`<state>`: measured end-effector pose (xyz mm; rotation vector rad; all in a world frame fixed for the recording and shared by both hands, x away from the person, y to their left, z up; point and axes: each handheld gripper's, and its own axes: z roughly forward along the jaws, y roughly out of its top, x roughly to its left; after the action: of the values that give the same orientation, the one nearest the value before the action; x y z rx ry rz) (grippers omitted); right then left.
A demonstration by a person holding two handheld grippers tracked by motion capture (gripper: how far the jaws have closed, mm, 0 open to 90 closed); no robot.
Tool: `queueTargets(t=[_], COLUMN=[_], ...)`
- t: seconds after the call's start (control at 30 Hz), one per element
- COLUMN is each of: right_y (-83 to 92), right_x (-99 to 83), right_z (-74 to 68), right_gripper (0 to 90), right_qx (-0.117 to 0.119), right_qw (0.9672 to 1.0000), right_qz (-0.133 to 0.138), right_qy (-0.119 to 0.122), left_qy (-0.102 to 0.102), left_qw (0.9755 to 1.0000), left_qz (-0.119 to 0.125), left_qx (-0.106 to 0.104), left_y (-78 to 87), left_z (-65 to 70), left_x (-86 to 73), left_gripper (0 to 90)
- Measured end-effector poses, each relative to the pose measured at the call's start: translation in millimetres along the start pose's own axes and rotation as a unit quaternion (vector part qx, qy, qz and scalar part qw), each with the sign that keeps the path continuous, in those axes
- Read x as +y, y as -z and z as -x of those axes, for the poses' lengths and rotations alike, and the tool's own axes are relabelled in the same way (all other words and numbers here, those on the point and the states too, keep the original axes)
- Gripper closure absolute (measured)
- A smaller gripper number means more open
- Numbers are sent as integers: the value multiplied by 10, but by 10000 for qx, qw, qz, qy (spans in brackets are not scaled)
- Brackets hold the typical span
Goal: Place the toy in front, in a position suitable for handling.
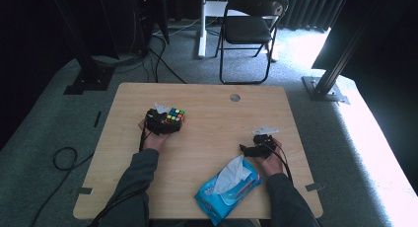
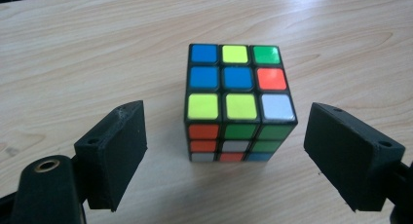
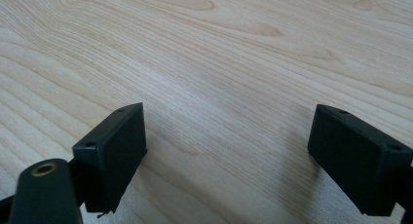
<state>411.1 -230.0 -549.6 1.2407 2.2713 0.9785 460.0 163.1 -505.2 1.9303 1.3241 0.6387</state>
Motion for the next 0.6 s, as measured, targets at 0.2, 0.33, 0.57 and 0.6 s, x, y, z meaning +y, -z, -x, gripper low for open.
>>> queueTargets(t=[0.2,0.33,0.57,0.6], right_y=[0,0,0,0], right_x=[0,0,0,0], right_z=[0,0,0,0], right_gripper=[136,136,136,136], right_qx=[-1,-1,-1,0], right_qw=[10000,10000,10000,10000], right_qz=[-2,0,-3,0], right_qy=[1,1,1,1], left_qy=[-28,-49,46,36], left_qw=[10000,9999,9997,9996], left_qz=[-64,-128,-233,-248], left_qx=[6,40,92,101], left_y=[-120,-186,-280,-289], left_z=[37,52,34,38], left_x=[12,27,31,33], left_gripper=[161,161,182,199])
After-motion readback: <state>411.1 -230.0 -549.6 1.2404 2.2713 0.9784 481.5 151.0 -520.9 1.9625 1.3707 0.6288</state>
